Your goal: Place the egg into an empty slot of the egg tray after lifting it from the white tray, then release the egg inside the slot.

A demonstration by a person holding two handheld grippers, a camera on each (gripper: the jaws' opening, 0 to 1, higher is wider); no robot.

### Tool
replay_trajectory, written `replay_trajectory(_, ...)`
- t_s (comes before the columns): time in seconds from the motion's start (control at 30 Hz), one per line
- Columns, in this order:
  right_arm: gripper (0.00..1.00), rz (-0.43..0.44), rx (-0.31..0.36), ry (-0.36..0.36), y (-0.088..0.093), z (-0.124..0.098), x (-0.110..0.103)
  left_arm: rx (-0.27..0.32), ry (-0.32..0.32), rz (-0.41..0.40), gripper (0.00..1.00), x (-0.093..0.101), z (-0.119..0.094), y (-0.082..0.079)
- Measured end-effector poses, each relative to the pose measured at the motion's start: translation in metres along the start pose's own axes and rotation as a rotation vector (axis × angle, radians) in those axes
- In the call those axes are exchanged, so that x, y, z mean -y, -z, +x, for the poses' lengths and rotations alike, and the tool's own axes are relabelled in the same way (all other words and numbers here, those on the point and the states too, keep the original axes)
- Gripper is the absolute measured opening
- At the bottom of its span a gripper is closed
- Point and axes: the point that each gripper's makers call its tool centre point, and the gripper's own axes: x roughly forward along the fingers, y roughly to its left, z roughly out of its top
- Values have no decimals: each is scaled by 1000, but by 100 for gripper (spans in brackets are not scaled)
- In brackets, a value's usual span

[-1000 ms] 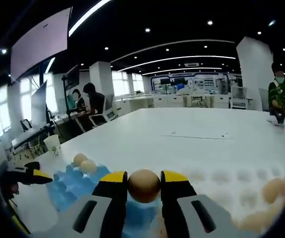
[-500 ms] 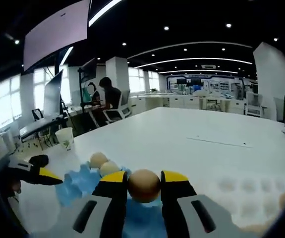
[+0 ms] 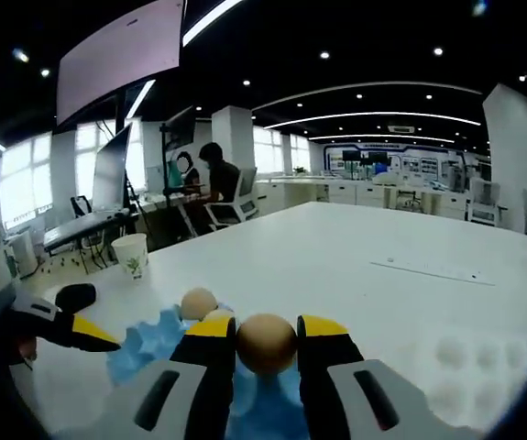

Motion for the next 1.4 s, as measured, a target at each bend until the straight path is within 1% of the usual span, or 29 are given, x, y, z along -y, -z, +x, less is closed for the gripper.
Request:
replay_trajectory(0.2, 27, -19, -7, -14, 6, 10, -4, 0, 3, 1, 99, 0, 0, 1)
replay_trajectory(0.57, 27, -37, -24, -15, 15, 16, -2, 0, 1, -3, 99, -3, 1, 1)
replay_trajectory(0.77, 28, -43, -47, -22, 24, 18, -5, -1, 2, -8, 99, -4, 1, 2)
replay_trajectory(0.9, 28, 10, -33, -37, 24, 18, -3, 0, 3, -12, 99, -5, 2, 2)
replay_trajectory(1.1, 28, 9, -30, -40, 25, 17, -4, -1, 7, -13, 99, -4, 3, 3)
replay_trajectory(1.27, 38, -16, -5, -20, 22, 17, -1, 2, 10, -13, 99, -3, 3, 2)
replay_trajectory(1.37, 46, -14, -3, -22, 22, 16, 0, 8, 5, -17, 99, -4, 2, 1)
replay_trajectory(1.4, 52, -13, 0, -25, 22, 15, 0, 11, 4, -21, 99, -5, 2, 0)
